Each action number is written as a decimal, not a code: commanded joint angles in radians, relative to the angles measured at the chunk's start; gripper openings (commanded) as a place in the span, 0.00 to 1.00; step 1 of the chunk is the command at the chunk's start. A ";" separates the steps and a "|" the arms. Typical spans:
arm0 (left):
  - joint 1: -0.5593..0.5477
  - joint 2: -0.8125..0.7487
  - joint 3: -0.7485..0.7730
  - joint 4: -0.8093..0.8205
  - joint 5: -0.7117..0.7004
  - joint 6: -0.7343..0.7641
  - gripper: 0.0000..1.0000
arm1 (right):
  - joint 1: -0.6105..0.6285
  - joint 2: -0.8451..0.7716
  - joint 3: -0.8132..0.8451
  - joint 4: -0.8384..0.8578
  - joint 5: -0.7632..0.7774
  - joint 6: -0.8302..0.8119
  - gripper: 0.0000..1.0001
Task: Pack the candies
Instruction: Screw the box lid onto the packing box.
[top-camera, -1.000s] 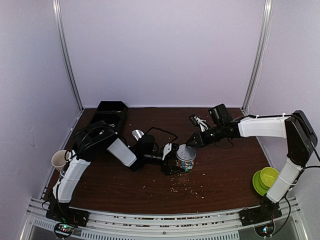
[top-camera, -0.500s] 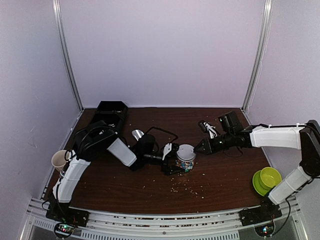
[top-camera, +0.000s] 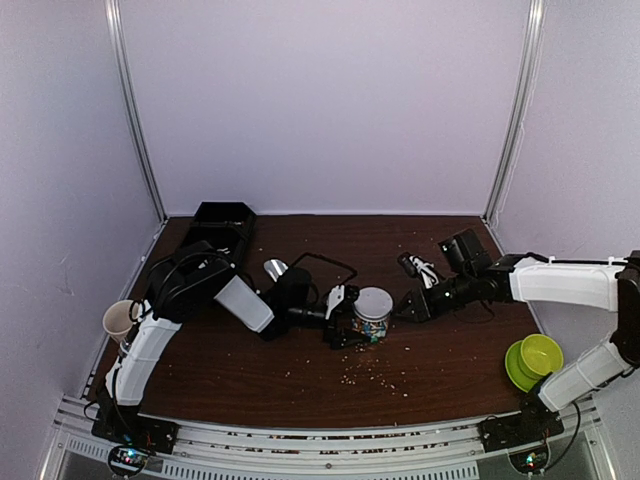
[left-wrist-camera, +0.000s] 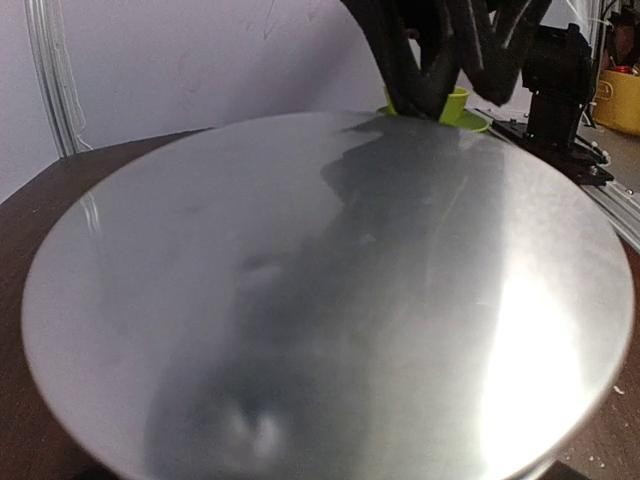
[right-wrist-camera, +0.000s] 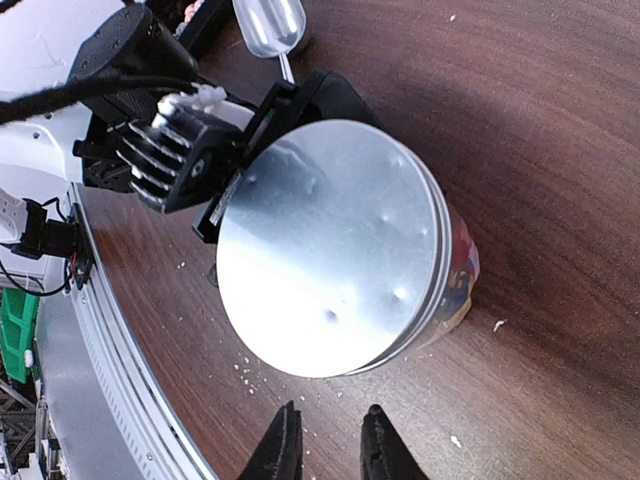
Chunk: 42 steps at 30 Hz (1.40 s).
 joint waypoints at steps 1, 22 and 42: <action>0.017 0.041 -0.013 -0.128 -0.065 0.009 0.87 | -0.007 -0.024 0.092 -0.034 0.058 -0.025 0.23; 0.017 0.040 -0.015 -0.131 -0.067 0.016 0.87 | -0.033 0.364 0.461 -0.057 -0.049 -0.082 0.29; 0.016 0.043 -0.010 -0.135 -0.065 0.016 0.87 | -0.033 0.340 0.328 -0.011 -0.086 -0.082 0.24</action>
